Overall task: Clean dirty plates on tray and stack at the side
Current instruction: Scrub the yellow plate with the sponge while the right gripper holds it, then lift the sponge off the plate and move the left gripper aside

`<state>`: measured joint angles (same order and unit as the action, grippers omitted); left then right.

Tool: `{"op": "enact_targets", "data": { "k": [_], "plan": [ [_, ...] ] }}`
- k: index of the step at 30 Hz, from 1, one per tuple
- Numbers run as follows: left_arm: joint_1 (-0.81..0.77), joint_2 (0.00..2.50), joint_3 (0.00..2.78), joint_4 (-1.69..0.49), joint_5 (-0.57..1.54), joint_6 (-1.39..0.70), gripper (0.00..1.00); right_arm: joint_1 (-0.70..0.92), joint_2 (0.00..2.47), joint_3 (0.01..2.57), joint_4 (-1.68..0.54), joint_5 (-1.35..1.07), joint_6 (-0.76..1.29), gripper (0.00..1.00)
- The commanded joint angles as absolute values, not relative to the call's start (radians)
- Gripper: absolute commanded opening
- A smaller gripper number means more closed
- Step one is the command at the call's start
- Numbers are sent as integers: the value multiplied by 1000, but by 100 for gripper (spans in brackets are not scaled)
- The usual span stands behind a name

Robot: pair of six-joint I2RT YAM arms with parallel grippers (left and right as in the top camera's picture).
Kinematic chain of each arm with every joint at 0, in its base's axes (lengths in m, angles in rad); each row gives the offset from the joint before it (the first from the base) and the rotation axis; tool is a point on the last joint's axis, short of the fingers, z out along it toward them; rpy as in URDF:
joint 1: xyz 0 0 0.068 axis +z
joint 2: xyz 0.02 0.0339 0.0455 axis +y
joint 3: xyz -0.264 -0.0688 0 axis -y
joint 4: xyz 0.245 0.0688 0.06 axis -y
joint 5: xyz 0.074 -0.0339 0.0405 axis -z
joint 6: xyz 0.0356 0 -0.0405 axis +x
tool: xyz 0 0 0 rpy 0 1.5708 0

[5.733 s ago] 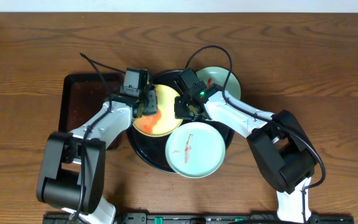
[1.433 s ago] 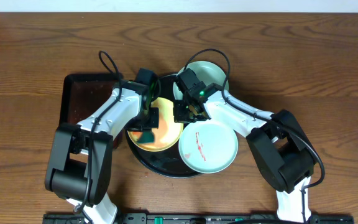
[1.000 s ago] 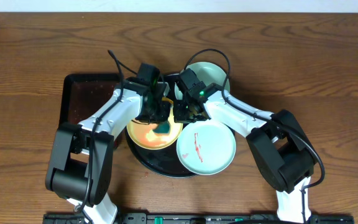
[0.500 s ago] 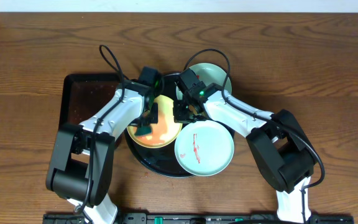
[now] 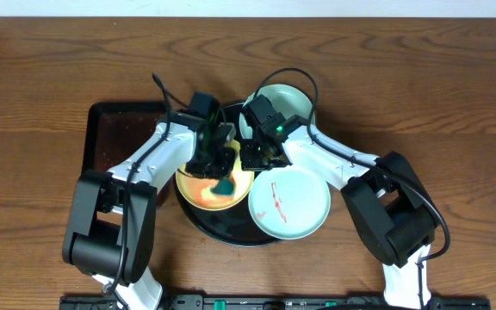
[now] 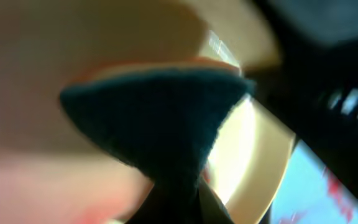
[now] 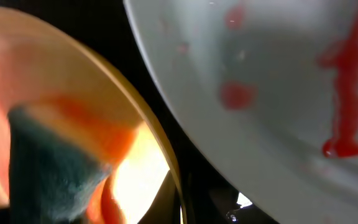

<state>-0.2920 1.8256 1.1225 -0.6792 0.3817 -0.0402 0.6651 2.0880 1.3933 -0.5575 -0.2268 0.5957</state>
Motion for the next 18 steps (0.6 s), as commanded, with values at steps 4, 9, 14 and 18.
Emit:
{"op": "enact_targets", "data": {
  "k": [4,9,14,18],
  "plan": [
    [-243,1840,1125,-624,143,-230,8,669,2129,1378,-581,-196,603,1],
    [-163,1822,1175,-702,117,-231,8,669,2129,1378,-598,-196,586,1],
    [-93,1773,1262,-828,118,-231,7,669,2129,1378,-597,-195,586,1],
    [-60,1703,1315,-911,118,-211,7,669,2129,1378,-595,-196,586,1]
  ]
}}
